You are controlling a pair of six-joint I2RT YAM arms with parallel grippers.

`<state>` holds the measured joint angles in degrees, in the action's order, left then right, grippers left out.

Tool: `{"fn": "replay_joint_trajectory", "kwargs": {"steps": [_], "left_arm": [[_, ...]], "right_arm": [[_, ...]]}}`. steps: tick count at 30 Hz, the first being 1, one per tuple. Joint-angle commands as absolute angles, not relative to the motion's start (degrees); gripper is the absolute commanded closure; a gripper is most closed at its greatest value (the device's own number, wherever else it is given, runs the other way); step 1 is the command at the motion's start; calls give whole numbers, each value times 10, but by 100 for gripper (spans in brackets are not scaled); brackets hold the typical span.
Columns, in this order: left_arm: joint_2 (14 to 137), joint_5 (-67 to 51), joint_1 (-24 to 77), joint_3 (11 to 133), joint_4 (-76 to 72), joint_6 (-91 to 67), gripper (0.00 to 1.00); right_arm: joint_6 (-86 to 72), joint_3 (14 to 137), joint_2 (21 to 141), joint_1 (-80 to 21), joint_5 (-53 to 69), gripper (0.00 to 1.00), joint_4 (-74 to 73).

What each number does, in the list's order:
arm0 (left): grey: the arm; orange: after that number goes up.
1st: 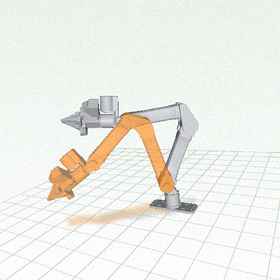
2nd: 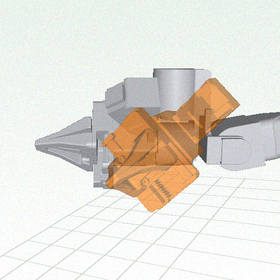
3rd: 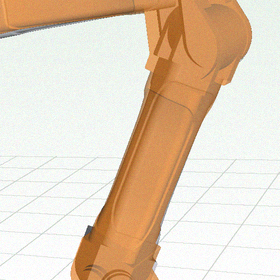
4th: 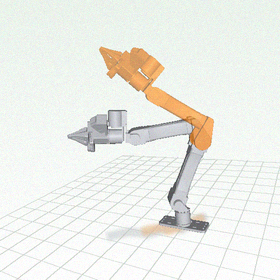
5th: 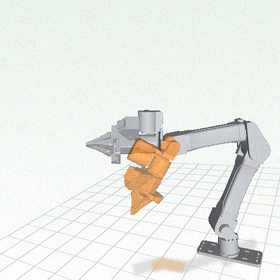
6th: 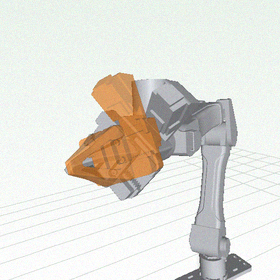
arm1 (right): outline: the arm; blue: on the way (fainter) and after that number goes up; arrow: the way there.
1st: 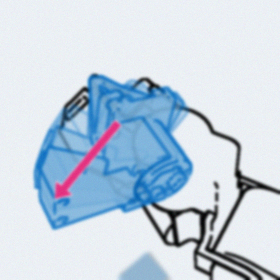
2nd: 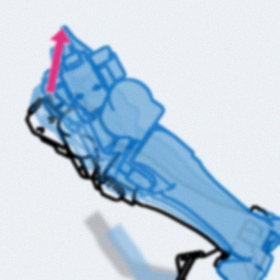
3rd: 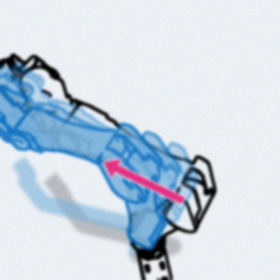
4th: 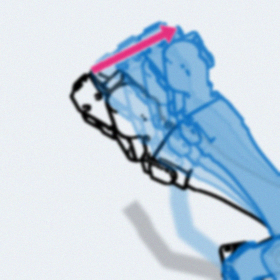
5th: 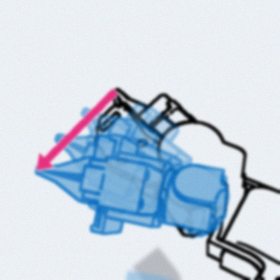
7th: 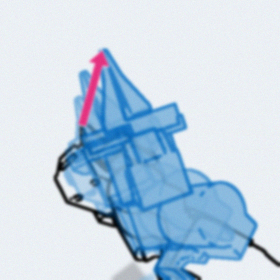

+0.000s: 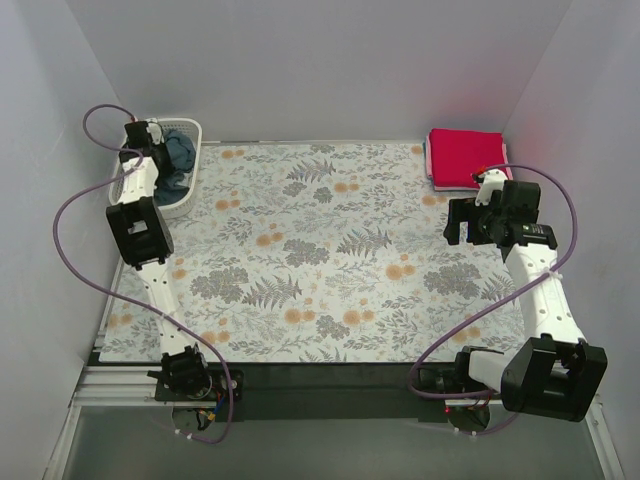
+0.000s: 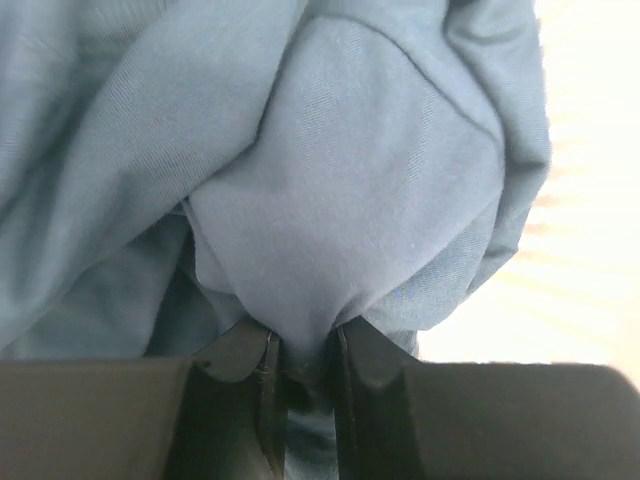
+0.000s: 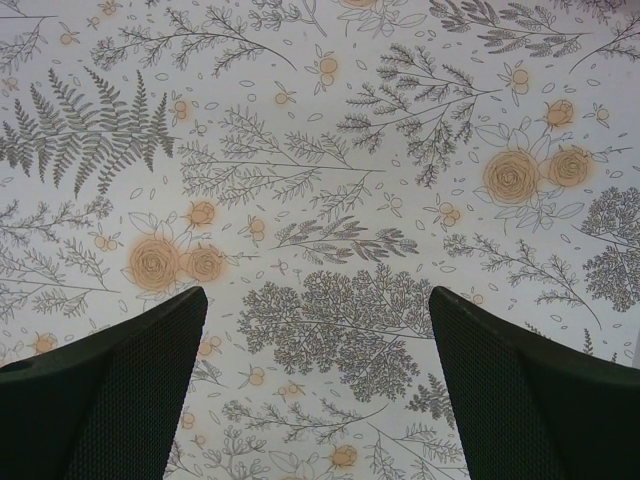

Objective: Fold and stack the t-shirts
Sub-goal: Grab the tshirt from the pile

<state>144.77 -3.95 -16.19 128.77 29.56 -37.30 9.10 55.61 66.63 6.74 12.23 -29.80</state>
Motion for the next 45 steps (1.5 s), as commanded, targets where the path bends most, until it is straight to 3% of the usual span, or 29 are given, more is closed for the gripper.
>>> {"fn": "replay_joint_trajectory", "kwargs": {"steps": [1,6,17,24,26,30,31,33,34,35,45], "left_arm": [[1332,-53,-161,1305,269,-357,87],[1329,-25,-162,1285,278,-331,49],[1399,-33,-164,1336,273,-344,34],[1441,-24,-164,1338,258,-354,32],[1450,-19,-164,1339,250,-358,34],[1452,-28,-164,1347,239,-365,51],[1448,-32,-164,1351,237,-369,68],[1437,-40,-164,1351,236,-376,83],[1426,-40,-165,1351,233,-381,96],[1419,-40,-164,1352,232,-382,100],[1284,-83,-164,1353,229,-388,100]], "right_arm": [[91,565,643,68,144,2,-279],[95,559,635,69,149,2,-279],[95,559,649,69,154,2,-279],[96,562,670,69,151,2,-279],[97,563,672,69,151,2,-279],[96,562,672,69,149,2,-280],[96,561,671,69,149,2,-281],[96,556,668,69,150,2,-280],[96,555,668,69,151,2,-280],[96,554,668,69,153,2,-280],[96,547,659,69,163,2,-279]]}}
